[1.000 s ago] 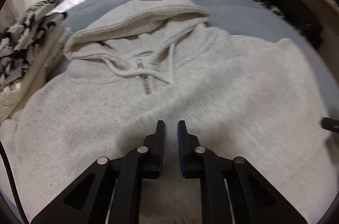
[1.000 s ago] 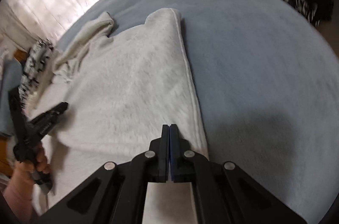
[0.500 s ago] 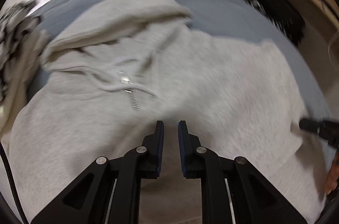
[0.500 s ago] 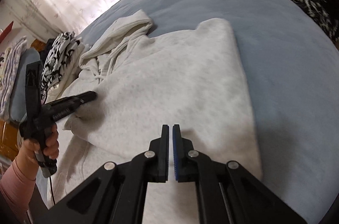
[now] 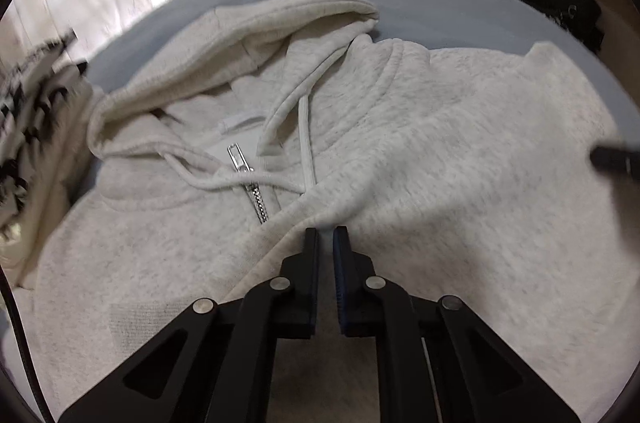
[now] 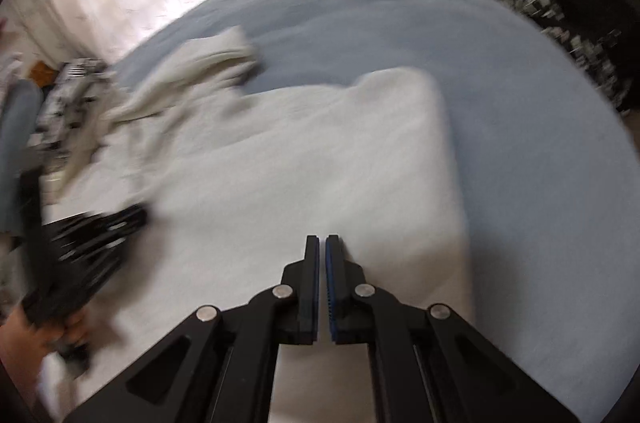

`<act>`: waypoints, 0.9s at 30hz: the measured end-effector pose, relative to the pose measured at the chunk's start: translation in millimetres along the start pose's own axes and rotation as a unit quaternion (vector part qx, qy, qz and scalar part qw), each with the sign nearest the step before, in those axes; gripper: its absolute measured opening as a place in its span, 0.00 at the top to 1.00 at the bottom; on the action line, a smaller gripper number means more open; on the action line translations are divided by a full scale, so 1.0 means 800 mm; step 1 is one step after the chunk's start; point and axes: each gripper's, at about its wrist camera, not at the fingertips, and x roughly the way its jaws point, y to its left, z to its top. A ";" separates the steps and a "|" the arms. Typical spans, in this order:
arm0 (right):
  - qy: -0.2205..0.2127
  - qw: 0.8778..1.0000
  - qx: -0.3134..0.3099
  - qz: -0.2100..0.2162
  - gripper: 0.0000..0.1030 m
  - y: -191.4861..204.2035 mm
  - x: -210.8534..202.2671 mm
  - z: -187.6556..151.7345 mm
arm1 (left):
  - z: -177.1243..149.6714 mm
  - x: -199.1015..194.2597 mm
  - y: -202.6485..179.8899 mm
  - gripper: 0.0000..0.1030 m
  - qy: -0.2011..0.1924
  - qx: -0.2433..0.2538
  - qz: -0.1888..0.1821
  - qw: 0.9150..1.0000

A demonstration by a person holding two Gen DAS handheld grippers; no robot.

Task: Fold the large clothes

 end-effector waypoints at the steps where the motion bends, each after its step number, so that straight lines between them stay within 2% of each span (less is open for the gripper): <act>1: -0.003 1.000 -0.005 -0.020 1.00 -0.006 0.004 0.001 | -0.003 -0.001 -0.004 0.93 -0.008 0.004 0.006 1.000; 2: -0.007 1.000 -0.005 -0.030 1.00 -0.019 0.010 0.001 | -0.007 -0.002 -0.004 0.93 -0.017 0.005 0.009 1.000; 5: -0.006 0.999 0.034 0.017 1.00 -0.048 0.004 -0.002 | -0.013 -0.006 -0.005 0.93 -0.030 0.002 0.011 1.000; 11: 0.007 0.999 0.043 0.024 0.97 -0.036 -0.037 -0.021 | -0.013 -0.017 -0.008 0.92 -0.026 0.001 0.017 1.000; 12: 0.009 0.998 0.045 0.031 0.97 -0.031 -0.042 -0.025 | -0.015 -0.023 -0.008 0.89 -0.021 -0.007 0.015 1.000; 14: 0.015 0.998 0.047 0.045 0.97 -0.020 -0.059 -0.038 | -0.017 -0.036 -0.003 0.73 -0.012 -0.030 0.003 0.999; 15: 0.016 0.998 0.047 0.046 0.97 -0.014 -0.064 -0.042 | -0.020 -0.047 -0.001 0.61 -0.013 -0.039 0.001 0.999; 16: 0.016 0.998 0.047 0.049 0.96 -0.008 -0.072 -0.048 | -0.025 -0.061 -0.002 0.54 -0.021 -0.042 0.002 0.999; 21: 0.011 0.996 0.055 0.068 0.89 0.018 -0.106 -0.079 | -0.053 -0.120 -0.008 0.53 -0.045 -0.033 0.028 0.998; 27: 0.006 0.995 0.061 0.079 0.88 0.042 -0.136 -0.114 | -0.102 -0.179 -0.003 0.53 -0.044 -0.061 0.030 0.997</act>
